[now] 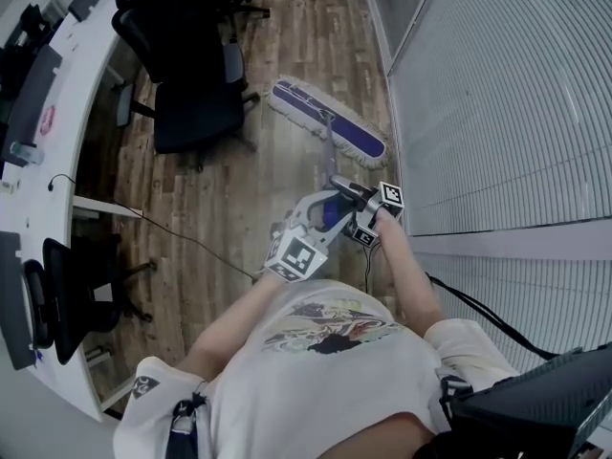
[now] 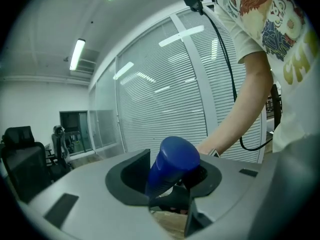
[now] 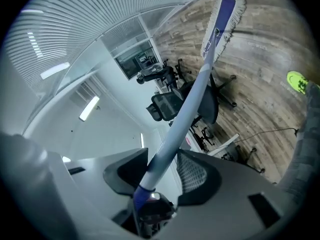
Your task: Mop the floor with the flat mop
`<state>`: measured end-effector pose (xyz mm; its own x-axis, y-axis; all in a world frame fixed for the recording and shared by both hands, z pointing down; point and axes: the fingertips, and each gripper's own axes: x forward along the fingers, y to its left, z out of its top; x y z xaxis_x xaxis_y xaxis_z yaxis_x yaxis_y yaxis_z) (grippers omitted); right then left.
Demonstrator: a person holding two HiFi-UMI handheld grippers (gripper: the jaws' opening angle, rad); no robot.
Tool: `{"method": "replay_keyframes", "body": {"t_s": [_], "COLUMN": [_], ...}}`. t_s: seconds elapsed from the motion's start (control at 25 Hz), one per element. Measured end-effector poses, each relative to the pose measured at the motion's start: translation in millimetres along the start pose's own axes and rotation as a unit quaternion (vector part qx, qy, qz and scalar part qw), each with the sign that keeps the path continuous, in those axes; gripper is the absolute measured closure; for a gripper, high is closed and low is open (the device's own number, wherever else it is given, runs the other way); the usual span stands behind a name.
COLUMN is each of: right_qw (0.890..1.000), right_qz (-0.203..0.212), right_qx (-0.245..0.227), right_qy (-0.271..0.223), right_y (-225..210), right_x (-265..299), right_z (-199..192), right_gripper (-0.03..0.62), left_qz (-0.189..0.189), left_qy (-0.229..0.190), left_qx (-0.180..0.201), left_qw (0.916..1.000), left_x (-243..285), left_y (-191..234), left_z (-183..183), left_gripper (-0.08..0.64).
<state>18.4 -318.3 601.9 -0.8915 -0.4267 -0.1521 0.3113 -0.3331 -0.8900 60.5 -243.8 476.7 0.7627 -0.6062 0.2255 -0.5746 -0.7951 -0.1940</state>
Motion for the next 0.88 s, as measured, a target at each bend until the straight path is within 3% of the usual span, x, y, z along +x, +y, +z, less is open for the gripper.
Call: {"method": "replay_keyframes", "body": {"t_s": [0.32,0.88], "right_qw": [1.000,0.999], "right_qz": [0.012,0.004], "right_qx": [-0.007,-0.007], "right_qy": [-0.026,-0.036], "right_y": [27,51], "right_x": [77,141], "right_z": [89,186], "right_gripper": [0.416,0.416], "left_qz": [-0.012,-0.014], "left_qy": [-0.005,0.002], "left_qx": [0.005,0.011], "left_qw": [0.9999,0.9998], "left_x": [45,101], "left_y": [110,210], "left_z": [-16,-34], "left_gripper": [0.419,0.419]}}
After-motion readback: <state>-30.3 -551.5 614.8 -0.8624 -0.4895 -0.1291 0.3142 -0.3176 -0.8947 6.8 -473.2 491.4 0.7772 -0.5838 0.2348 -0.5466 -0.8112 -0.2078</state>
